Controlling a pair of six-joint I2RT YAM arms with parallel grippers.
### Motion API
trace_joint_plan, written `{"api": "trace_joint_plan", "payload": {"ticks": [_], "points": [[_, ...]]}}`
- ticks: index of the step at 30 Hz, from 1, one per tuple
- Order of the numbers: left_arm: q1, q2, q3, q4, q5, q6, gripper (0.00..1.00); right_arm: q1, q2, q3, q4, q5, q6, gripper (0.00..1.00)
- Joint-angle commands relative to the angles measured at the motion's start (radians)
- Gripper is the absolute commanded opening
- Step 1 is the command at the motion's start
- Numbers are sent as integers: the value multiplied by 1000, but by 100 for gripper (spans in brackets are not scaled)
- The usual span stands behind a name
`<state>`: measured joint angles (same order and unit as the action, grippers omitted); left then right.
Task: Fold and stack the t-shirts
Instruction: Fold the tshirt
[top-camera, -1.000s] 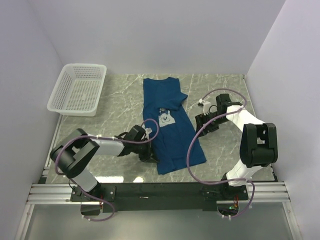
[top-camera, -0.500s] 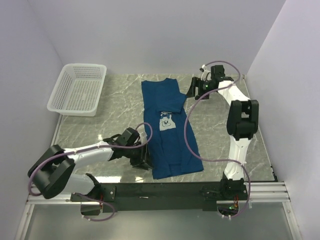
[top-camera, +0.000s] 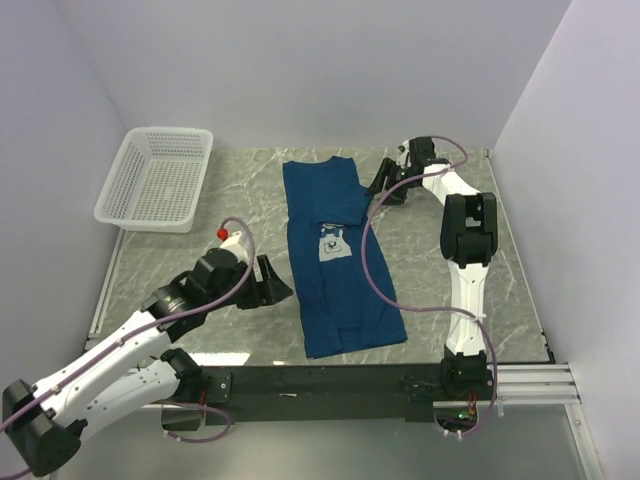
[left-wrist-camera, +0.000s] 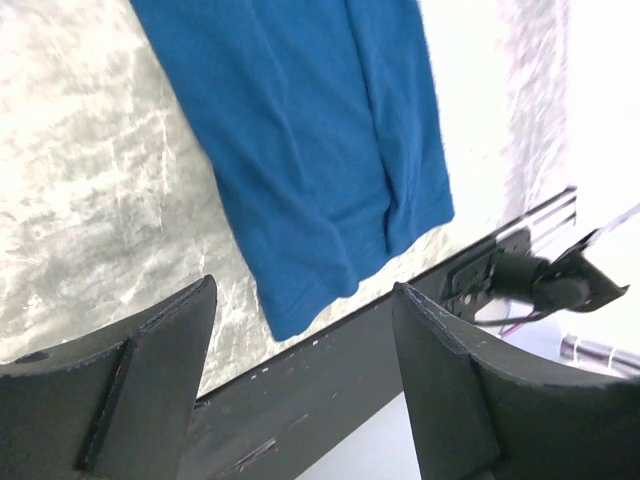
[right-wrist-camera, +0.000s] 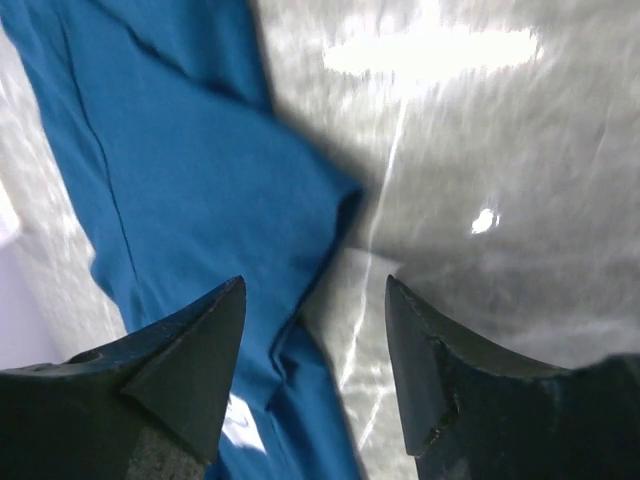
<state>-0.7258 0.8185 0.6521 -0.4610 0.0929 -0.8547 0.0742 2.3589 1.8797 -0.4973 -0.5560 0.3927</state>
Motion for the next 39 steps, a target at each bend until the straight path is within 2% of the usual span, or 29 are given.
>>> {"api": "trace_joint_plan", "payload": {"ticks": [1,5,11,21,25,33,39], "points": [[5,-65,-37,-5,-78,-66,77,3,33,59,26,22,72,64],[6,-131,-46,-24,-91,-99,77,3,71,85,49,21,118,57],[6,-139,-20,-45,-90,-101,78,-1,108,116,75,-16,166,47],[6,-102,-12,-24,-91,-101,77,-4,47,104,129,53,130,9],[6,-104,-20,-19,-90,-103,77,-1,-4,84,161,76,98,0],[6,-113,-35,-11,-88,-106,77,73,-102,30,204,151,-9,0],[6,-116,-37,-15,-84,-104,77,162,-118,74,155,211,-113,0]]}}
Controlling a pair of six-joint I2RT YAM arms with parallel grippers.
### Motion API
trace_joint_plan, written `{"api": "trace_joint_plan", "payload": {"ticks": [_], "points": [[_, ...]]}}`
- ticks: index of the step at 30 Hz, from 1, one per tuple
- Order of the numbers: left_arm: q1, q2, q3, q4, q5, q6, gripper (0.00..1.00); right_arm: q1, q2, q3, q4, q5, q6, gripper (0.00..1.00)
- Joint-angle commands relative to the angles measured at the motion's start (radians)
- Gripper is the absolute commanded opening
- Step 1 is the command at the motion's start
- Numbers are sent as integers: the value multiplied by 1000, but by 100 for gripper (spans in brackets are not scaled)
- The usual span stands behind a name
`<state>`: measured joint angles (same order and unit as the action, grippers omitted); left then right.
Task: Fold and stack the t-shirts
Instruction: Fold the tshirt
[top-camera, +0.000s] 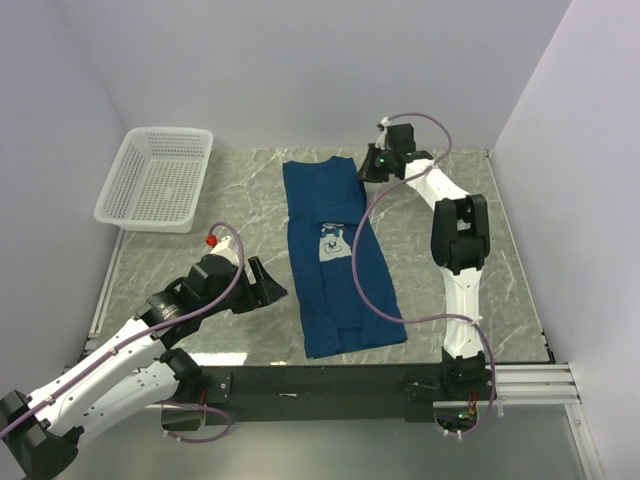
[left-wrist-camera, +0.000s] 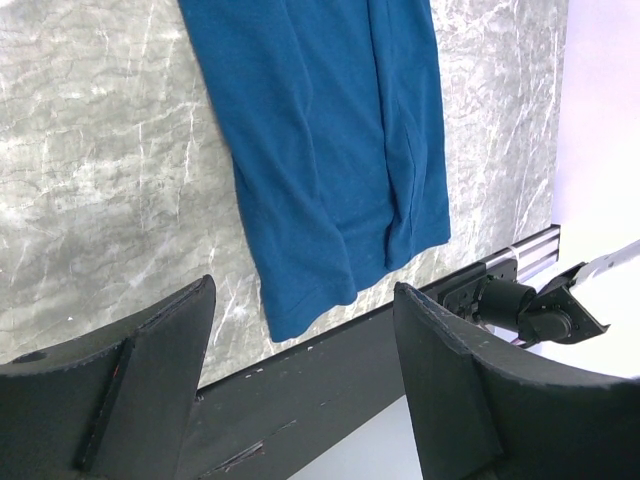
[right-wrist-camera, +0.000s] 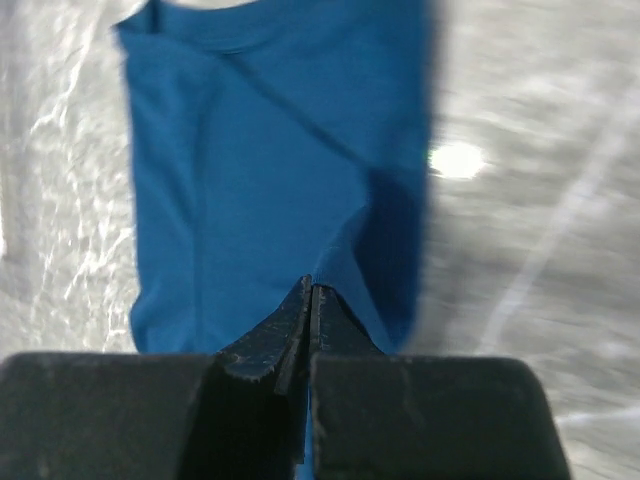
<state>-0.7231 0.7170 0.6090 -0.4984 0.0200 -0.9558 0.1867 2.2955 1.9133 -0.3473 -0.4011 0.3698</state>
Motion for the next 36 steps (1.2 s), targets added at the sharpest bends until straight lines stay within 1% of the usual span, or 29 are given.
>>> {"api": "trace_joint_plan", "payload": {"ticks": [1,4,5,6,7,8,9,11,12,14,15,17,18,21,22,24,25,26,27,28,29,30,31,32,33,34,35,36], "points": [[4,-16,8,23,-11,-3,77,75,-48,49,-4,74,-107,0],[4,-17,11,17,-14,2,77,143,-28,88,-58,113,-184,1],[4,-17,11,15,-14,2,77,163,-22,108,-71,146,-209,3],[4,-19,12,15,-14,3,77,183,-4,124,-120,166,-274,7],[4,-21,12,15,-14,3,77,225,1,134,-142,183,-305,10],[4,-19,12,15,-14,5,77,243,4,132,-168,215,-334,15],[4,-19,12,17,-12,6,77,264,5,128,-180,228,-400,25],[4,-17,11,18,-11,6,77,315,-2,103,-202,272,-451,35],[4,-16,12,17,-12,8,77,326,-11,95,-211,281,-498,46],[4,-17,12,21,-9,6,77,350,-28,69,-232,277,-541,53],[4,-16,11,23,-8,6,77,355,-50,60,-243,239,-589,60],[5,-19,14,27,-6,6,77,362,-68,47,-301,179,-676,64],[4,-19,14,27,-8,6,77,364,-86,41,-315,133,-693,67],[4,-21,20,29,-8,9,77,355,-134,20,-351,65,-730,67],[4,-22,20,29,-11,11,77,344,-148,16,-372,-23,-744,67],[5,-24,5,58,1,15,78,301,-216,-5,-493,-170,-892,67],[5,-22,-11,75,11,9,79,287,-255,-72,-557,-353,-1007,67],[5,-16,-53,102,30,0,82,283,-301,-136,-682,-401,-1275,70],[5,-5,-81,174,97,-7,82,281,-424,-222,-717,-424,-1402,73],[5,30,-110,234,157,-26,82,283,-497,-429,-729,-426,-1512,75],[4,57,-168,292,211,-35,81,283,-571,-538,-676,-383,-1624,78],[2,131,-189,341,265,-41,79,286,-705,-639,-635,-352,-1647,84],[-4,174,-201,418,362,-44,78,286,-767,-725,-601,-325,-1664,88],[-48,212,-195,423,373,-38,76,286,-822,-869,-561,-280,-1684,90],[-80,278,-175,408,359,-25,76,284,-919,-925,-558,-260,-1692,91],[-120,304,-152,391,322,4,76,283,-964,-1012,-562,-243,-1701,91],[-198,329,-105,358,296,15,76,284,-1008,-1054,-582,-237,-1733,91],[-234,378,-80,334,270,28,76,284,-1101,-1097,-588,-235,-1752,91]]}}
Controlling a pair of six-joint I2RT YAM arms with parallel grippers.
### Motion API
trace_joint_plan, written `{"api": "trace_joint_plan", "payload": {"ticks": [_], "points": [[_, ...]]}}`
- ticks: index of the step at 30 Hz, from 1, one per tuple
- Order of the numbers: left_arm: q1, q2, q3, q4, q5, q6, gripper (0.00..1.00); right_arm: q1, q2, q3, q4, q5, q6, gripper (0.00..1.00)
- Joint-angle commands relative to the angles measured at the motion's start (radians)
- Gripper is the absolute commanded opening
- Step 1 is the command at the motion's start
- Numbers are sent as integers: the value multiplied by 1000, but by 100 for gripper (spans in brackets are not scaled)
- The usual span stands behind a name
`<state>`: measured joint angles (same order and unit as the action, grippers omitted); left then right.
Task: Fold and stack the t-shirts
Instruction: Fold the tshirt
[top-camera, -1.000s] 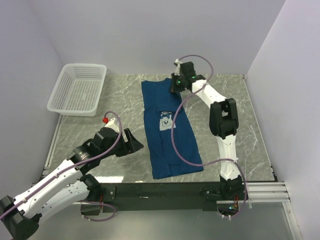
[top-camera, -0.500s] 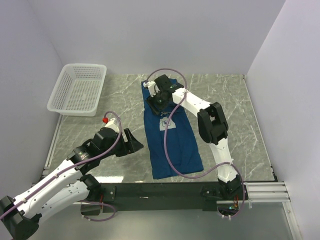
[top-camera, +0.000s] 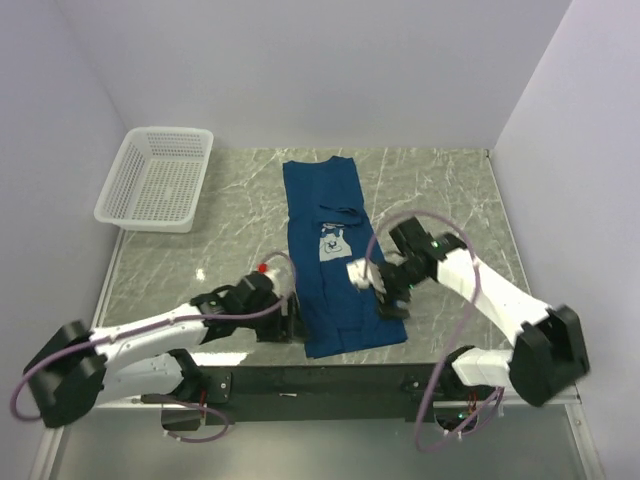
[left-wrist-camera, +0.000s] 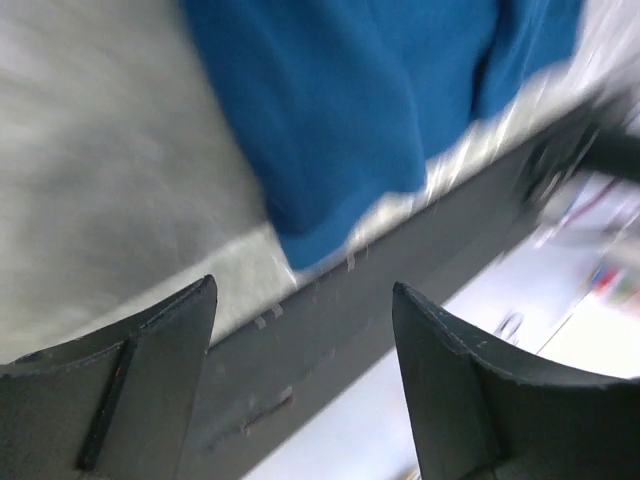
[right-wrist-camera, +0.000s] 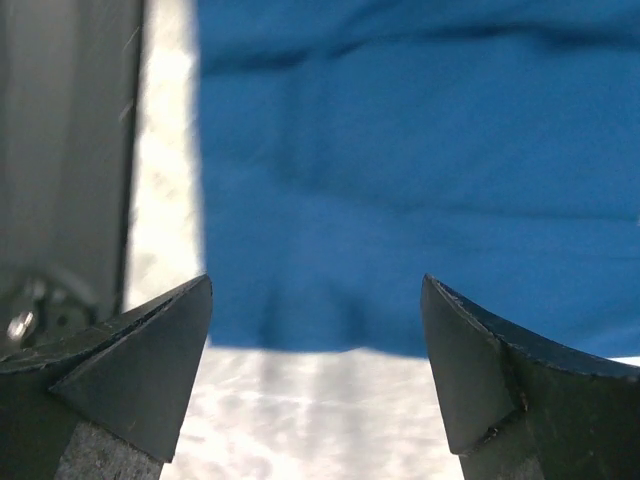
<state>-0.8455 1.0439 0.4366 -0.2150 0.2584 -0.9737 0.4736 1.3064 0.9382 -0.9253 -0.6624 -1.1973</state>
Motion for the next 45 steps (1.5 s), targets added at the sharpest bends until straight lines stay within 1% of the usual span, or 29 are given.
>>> {"api": "trace_joint_plan", "payload": {"ticks": [1,2,3,4,5,6,8,11,14,16,19,20,23,27,31,32,36,37,43,45], "points": [[-148,77,117,25,0,67,76,-3,-163,-163,-10,26,-199,90],[-215,102,161,-38,-71,73,76,0,-214,-246,-6,26,-232,90],[-242,126,180,-64,-100,76,76,8,-302,-286,15,35,-226,90],[-265,174,203,-95,-137,60,75,16,-343,-358,46,46,-207,90],[-302,192,209,-133,-181,41,74,22,-376,-390,95,59,-181,89],[-314,209,212,-139,-192,21,73,33,-418,-415,120,72,-165,88],[-349,235,206,-135,-212,-66,70,33,-432,-470,184,115,-118,87],[-372,222,173,-92,-231,-195,68,33,-438,-522,258,155,-91,84],[-375,193,136,-83,-255,-308,66,34,-452,-541,285,147,-78,83],[-376,177,101,-34,-255,-362,65,34,-470,-553,289,142,-85,83],[-374,194,76,35,-251,-411,63,34,-478,-564,301,145,-90,82],[-375,208,76,49,-251,-421,60,34,-476,-565,302,147,-94,82],[-365,264,94,40,-255,-442,57,34,-484,-569,295,144,-105,82],[-343,298,79,103,-255,-462,55,34,-487,-567,260,142,-134,79],[-313,301,60,103,-257,-488,47,36,-486,-558,233,168,-162,77],[-305,298,59,94,-255,-494,43,34,-483,-553,221,170,-168,75],[-297,288,56,54,-297,-505,37,34,-476,-535,204,176,-177,72],[-294,286,51,57,-300,-507,36,34,-475,-533,204,178,-177,71],[-288,318,60,97,-289,-474,23,34,-461,-532,195,175,-188,67],[-288,332,62,121,-278,-467,16,37,-455,-532,191,181,-200,65]]}}
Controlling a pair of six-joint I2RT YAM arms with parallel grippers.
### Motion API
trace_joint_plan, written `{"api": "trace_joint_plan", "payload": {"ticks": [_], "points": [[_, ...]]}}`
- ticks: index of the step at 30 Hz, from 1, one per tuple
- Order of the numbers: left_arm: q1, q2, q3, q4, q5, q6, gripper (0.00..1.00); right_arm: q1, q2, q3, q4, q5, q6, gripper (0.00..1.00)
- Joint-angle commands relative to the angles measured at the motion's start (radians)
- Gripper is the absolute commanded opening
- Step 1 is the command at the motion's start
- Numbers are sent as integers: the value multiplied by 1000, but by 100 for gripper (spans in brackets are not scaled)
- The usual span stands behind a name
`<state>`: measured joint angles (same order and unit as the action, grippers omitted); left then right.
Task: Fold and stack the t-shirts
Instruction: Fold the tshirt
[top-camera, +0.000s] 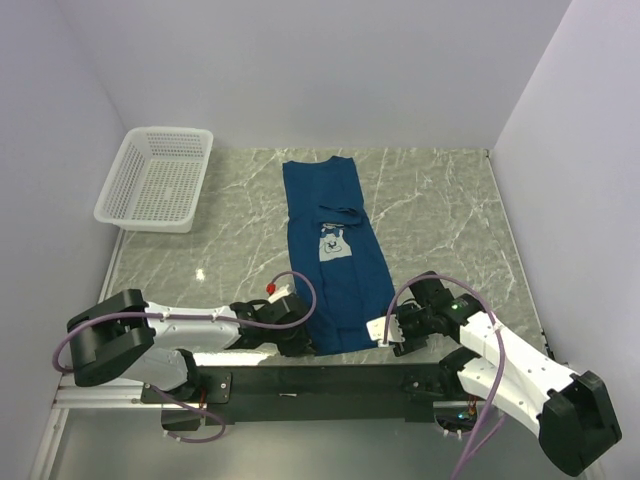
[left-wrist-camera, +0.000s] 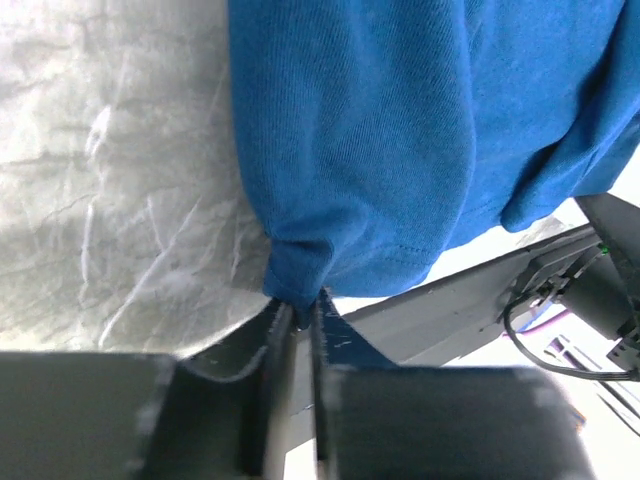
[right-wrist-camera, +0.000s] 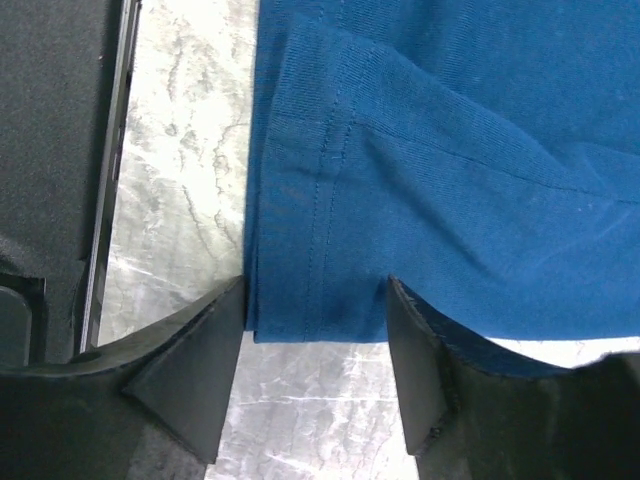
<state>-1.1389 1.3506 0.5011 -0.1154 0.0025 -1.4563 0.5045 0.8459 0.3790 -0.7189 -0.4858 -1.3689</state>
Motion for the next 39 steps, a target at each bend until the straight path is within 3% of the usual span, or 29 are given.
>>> {"api": "trace_joint_plan", "payload": {"ticks": [1,7,10,12,16,20,27,31,39], "points": [[4,28,1,26,-12,20,12,5,10,31,-19,6,-32,63],[5,2,-1,54,5,24,1,20,50,40,-21,23,-41,49],[4,-30,-4,53,11,19,1,34,71,46,-2,26,-29,40],[5,-56,-4,49,11,13,1,46,87,52,3,26,-18,29],[11,-102,-7,43,13,8,1,54,102,63,6,24,5,19],[34,-155,-33,74,34,-6,1,54,94,101,-14,-6,43,0],[154,-214,-32,91,103,59,1,32,93,230,-14,-42,139,0],[299,-223,8,82,155,134,0,-21,192,339,47,-27,215,0],[539,-42,215,71,284,322,0,-126,458,585,240,53,395,0]]}}
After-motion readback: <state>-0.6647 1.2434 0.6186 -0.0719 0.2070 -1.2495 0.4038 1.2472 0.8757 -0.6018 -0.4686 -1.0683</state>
